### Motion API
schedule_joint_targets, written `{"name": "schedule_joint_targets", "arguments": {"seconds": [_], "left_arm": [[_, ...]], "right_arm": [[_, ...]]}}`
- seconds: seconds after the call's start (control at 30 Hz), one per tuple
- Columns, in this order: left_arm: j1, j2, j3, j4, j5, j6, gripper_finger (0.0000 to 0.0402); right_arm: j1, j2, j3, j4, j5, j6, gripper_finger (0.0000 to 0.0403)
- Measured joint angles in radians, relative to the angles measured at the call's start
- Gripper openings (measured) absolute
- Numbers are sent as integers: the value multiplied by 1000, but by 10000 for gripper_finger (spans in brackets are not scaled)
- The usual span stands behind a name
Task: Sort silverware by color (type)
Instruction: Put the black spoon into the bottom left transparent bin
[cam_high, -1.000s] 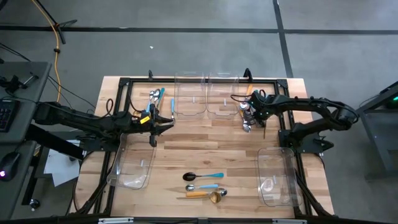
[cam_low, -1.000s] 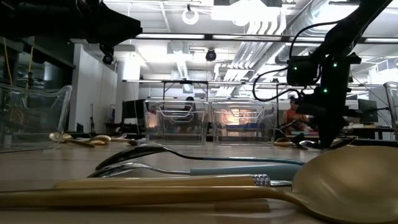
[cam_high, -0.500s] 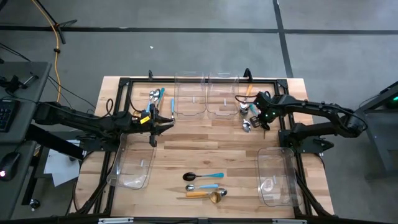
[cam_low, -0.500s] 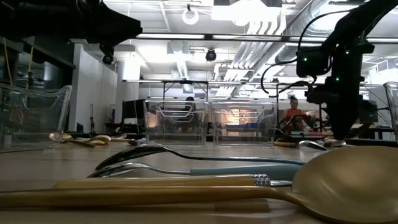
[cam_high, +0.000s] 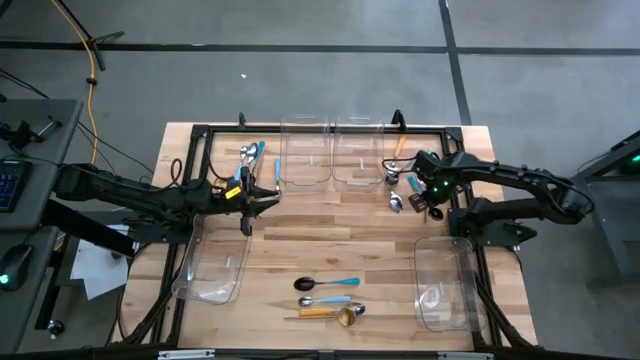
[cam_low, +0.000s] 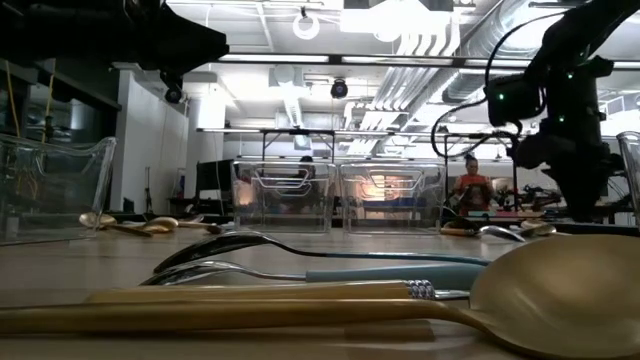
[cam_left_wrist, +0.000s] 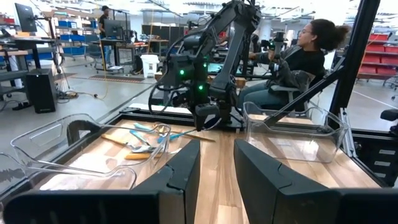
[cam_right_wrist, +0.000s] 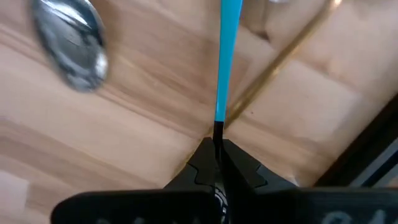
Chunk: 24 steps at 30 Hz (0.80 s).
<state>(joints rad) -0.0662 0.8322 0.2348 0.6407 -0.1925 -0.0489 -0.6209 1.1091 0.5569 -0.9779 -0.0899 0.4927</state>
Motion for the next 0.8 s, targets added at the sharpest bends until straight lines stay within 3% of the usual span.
{"name": "schedule_joint_targets", "arguments": {"seconds": [0.43, 0.6, 0.8], "left_arm": [[0, 0, 0, -1, 0, 0, 90], [0, 0, 0, -6, 0, -2, 90], [0, 13, 0, 5, 0, -41, 90]], "right_arm": [[13, -224, 102, 60, 24, 0, 0], [105, -343, 71, 293, 34, 0, 0], [271, -379, -58, 743, 85, 23, 0]]}}
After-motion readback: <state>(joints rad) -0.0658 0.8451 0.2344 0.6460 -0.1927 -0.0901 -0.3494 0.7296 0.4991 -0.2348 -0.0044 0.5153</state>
